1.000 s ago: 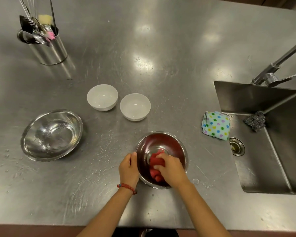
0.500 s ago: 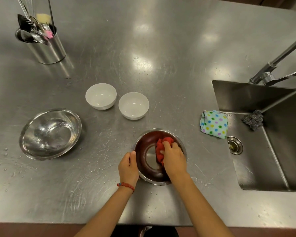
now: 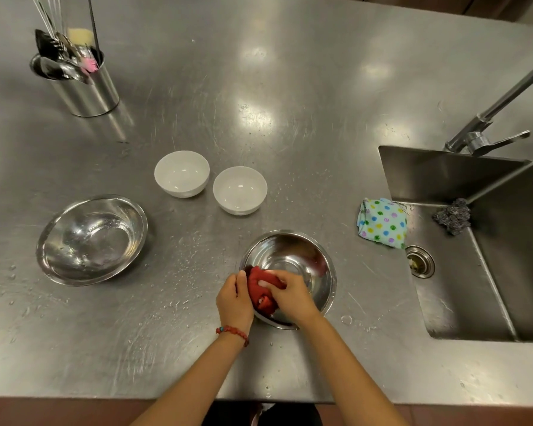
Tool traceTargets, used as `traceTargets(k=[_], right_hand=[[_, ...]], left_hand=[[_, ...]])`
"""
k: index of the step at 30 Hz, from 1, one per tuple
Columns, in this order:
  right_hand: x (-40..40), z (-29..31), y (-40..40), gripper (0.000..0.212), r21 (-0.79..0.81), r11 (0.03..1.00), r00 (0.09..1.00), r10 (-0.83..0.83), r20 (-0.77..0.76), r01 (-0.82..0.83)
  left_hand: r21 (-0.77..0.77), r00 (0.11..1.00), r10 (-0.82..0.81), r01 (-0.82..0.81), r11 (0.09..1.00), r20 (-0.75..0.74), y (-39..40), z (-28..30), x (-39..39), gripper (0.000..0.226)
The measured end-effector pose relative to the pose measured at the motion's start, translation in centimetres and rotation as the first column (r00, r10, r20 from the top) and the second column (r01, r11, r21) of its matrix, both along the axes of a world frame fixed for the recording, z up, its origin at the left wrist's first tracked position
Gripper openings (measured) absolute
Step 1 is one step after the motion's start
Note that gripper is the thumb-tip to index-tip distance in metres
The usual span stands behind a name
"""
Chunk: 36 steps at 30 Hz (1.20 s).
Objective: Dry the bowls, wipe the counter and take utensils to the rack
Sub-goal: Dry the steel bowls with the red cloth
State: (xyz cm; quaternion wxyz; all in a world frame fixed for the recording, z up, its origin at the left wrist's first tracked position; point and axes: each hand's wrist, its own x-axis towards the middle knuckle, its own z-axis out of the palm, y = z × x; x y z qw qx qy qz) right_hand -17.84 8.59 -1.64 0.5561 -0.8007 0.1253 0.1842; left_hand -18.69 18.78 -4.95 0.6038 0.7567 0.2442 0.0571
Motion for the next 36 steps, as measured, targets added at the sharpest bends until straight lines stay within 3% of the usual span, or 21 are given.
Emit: traceTargets(k=[3,6,10,14,16,22,29,31,36], right_hand=[[0.1,0.3,-1.9,0.027,0.086,0.976,0.979,0.202,-0.023,-0.199],[0.3,0.3,-2.3,0.026,0.039,0.948,0.948,0.317,-0.028,-0.316],[1.2,-0.6,-0.1,0.024,-0.059,0.996,0.992,0.073,0.105,-0.067],[2.1,-0.8,1.4,0.02,0.068,0.964,0.955,-0.265,0.136,0.258],[2.0,-1.0,1.5,0.022,0.055,0.959,0.95,-0.284,0.134,0.279],[1.2,-1.8,-0.4,0.021,-0.048,0.989,0.983,-0.134,0.13,0.141],[1.0,-1.8,-0.9,0.025,-0.019,1.0,0.991,0.013,0.133,-0.011],[1.0,-1.7,-0.3,0.023,0.014,0.999,0.989,-0.042,0.14,0.041],[2.1,-1.7,1.3,0.026,-0.012,0.891,0.876,-0.445,0.188,0.455]], left_hand=[[0.001,1.0,0.011,-0.011,1.0,0.012,0.3,0.0,0.3,0.043],[0.006,1.0,-0.018,0.018,1.0,-0.005,0.3,-0.3,0.0,0.043],[-0.065,0.997,-0.062,0.059,0.996,-0.036,0.4,-0.4,-0.6,0.038],[-0.082,0.996,-0.075,0.071,0.994,-0.047,0.1,-0.3,-1.3,0.039],[-0.098,0.995,-0.082,0.076,0.992,-0.06,0.0,-0.3,-1.5,0.038],[-0.229,0.982,-0.158,0.131,0.965,-0.103,1.8,-0.2,0.0,0.035],[-0.021,0.931,-0.355,0.354,0.935,-0.084,1.3,0.5,5.8,0.038],[-0.011,0.92,-0.384,0.384,0.923,-0.076,1.3,0.2,5.7,0.039],[-0.023,0.949,-0.3,0.299,0.954,-0.095,0.6,-0.4,3.8,0.041]])
